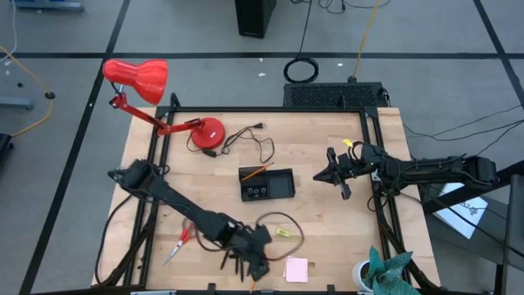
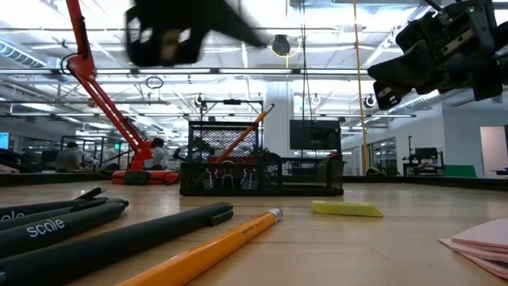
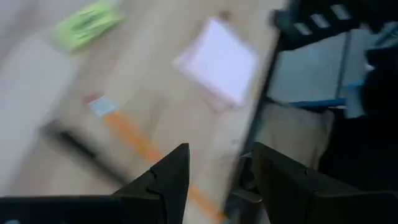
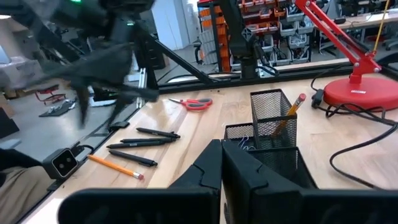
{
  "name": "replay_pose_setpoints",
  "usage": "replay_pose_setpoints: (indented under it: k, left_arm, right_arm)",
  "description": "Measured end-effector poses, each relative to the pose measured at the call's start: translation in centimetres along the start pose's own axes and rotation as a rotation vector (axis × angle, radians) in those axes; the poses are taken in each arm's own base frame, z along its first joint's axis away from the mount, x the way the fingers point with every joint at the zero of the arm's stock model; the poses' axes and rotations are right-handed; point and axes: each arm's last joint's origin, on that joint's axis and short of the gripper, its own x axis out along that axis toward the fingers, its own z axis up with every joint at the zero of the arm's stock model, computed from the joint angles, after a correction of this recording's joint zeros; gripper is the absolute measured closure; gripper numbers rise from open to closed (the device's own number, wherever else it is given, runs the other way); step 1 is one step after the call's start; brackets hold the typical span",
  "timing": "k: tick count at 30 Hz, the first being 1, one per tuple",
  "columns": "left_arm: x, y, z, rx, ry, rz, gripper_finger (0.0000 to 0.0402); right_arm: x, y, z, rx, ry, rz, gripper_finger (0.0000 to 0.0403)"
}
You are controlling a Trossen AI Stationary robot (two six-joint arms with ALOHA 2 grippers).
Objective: Pick and place office supplies into organizer
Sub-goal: Put the orange pencil into the desk organizer
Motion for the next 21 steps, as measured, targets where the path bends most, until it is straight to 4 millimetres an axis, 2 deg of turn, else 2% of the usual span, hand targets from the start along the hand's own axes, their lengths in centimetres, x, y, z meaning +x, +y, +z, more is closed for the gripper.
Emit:
replay_pose_setpoints:
  k: [3, 7, 13, 21]
  left_arm:
    - [1.6, -1.2, 1.0, 0.023, 0.048, 0.06, 0.0225]
    - [2.5, -1.5, 1.9, -0.041, 0.145, 0.183, 0.0225]
    - [3.6, -0.8, 2.7, -0.112, 0.228, 0.233, 0.0225]
    - [5.2, 1.1, 3.8, -0.2, 0.228, 0.277, 0.0225]
  right_arm:
    - [-0.2, 0.0, -0.4, 0.012, 0.003, 0.0, 0.0403]
    - [-0.2, 0.1, -0.3, -0.002, -0.025, 0.005, 0.0403]
    - [-0.2, 0.1, 0.0, -0.018, -0.054, 0.009, 0.0403]
    - [-0.2, 0.1, 0.0, -0.016, -0.052, 0.008, 0.0403]
